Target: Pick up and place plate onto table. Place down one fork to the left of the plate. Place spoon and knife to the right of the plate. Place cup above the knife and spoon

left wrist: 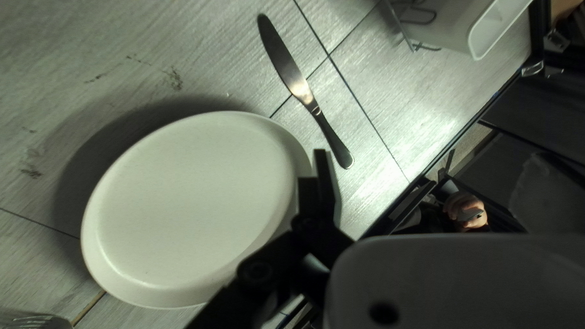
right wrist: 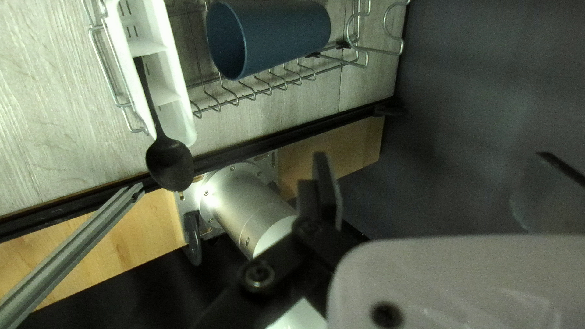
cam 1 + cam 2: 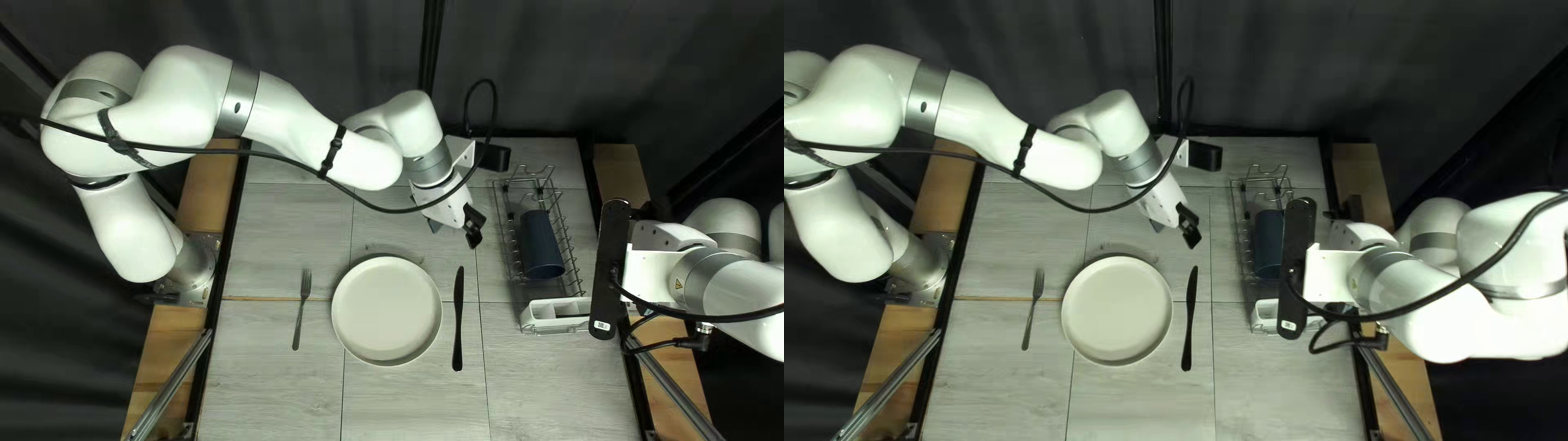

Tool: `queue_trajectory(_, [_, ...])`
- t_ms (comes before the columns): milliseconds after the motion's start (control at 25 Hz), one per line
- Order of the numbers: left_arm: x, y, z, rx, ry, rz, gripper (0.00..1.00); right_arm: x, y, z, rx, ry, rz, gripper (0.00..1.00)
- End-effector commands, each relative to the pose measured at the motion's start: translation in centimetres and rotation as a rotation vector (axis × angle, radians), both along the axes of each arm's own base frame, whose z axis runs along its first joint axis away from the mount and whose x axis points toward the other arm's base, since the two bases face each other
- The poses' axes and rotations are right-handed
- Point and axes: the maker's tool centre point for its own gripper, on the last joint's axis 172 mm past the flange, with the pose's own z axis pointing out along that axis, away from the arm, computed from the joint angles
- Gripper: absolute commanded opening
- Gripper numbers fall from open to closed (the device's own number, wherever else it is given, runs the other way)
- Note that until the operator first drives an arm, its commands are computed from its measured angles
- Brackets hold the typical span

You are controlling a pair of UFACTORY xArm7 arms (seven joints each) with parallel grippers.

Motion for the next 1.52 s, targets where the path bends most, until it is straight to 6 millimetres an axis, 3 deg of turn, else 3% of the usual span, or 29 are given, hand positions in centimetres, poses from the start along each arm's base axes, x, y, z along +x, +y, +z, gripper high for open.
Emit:
queue_trajectory(40, [0.2,-2.0,0.8,0.006,-0.016,-0.038,1.00,0.0,0.0,0.0,0.000,0.000,0.000,1.00])
queue_trajectory(240, [0.8,-2.1,0.6,0.015,-0.019,-0.098,1.00,0.0,0.0,0.0,0.000,0.000,0.000,1.00])
queue_trajectory(360, [1.0,-0.3,0.8,0.019,-0.023,-0.119,1.00,0.0,0.0,0.0,0.000,0.000,0.000,1.00])
queue_trajectory(520, [2.5,4.6,0.7,0.033,-0.032,-0.124,1.00,0.0,0.0,0.0,0.000,0.000,0.000,1.00])
queue_trajectory(640, [2.6,6.8,0.4,0.043,-0.031,-0.120,1.00,0.0,0.0,0.0,0.000,0.000,0.000,1.00])
queue_trajectory(800, [0.5,10.1,0.5,0.054,-0.035,-0.084,1.00,0.0,0.0,0.0,0.000,0.000,0.000,1.00])
queue_trajectory(1240, [-6.2,15.0,0.4,0.056,-0.053,-0.006,1.00,0.0,0.0,0.0,0.000,0.000,0.000,1.00])
queue_trajectory(1520, [-10.0,19.1,0.1,0.037,-0.045,0.012,1.00,0.0,0.0,0.0,0.000,0.000,0.000,1.00])
